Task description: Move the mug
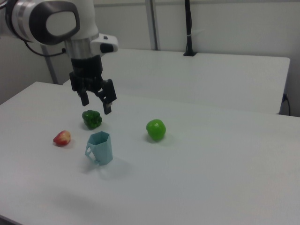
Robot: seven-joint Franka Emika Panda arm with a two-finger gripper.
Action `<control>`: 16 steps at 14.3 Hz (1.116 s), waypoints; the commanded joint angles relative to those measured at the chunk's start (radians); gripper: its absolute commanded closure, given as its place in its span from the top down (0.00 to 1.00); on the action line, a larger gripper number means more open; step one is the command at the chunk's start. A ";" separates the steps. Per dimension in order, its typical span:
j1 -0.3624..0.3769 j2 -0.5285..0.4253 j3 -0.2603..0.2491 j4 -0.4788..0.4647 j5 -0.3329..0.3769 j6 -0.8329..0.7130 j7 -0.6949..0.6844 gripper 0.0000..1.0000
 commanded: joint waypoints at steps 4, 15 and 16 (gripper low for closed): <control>0.026 -0.003 0.034 -0.148 0.003 0.041 0.004 1.00; 0.068 0.083 0.140 -0.373 0.001 0.433 0.171 0.97; 0.080 0.095 0.140 -0.373 0.001 0.436 0.171 0.96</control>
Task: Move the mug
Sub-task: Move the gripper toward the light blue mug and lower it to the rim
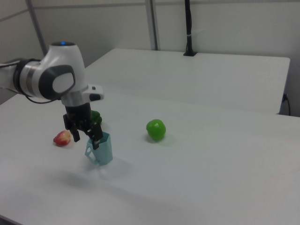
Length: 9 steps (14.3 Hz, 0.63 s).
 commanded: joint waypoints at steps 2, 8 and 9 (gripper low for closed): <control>0.023 0.048 0.004 -0.022 -0.001 0.053 0.035 0.91; 0.029 0.084 0.006 -0.021 -0.003 0.099 0.063 0.85; 0.029 0.089 0.010 -0.021 -0.003 0.104 0.063 0.82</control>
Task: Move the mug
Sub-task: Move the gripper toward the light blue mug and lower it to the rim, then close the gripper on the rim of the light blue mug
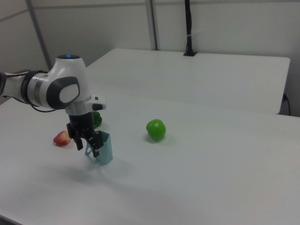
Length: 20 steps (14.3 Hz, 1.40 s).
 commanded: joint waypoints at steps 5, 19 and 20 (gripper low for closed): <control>0.013 0.026 0.003 -0.013 -0.006 0.041 0.032 0.78; 0.026 0.061 0.005 -0.013 -0.015 0.099 0.084 0.38; 0.026 0.061 0.005 -0.013 -0.015 0.099 0.083 0.35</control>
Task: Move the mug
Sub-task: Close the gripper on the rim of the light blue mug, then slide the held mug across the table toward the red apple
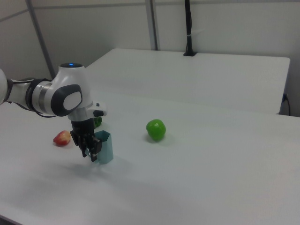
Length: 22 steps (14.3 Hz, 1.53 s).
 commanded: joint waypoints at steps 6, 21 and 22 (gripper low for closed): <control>0.009 -0.010 0.001 -0.012 -0.014 0.026 0.027 0.19; 0.070 -0.149 0.010 -0.004 -0.014 -0.013 -0.003 0.16; 0.087 -0.162 0.008 -0.004 -0.013 -0.026 -0.001 0.16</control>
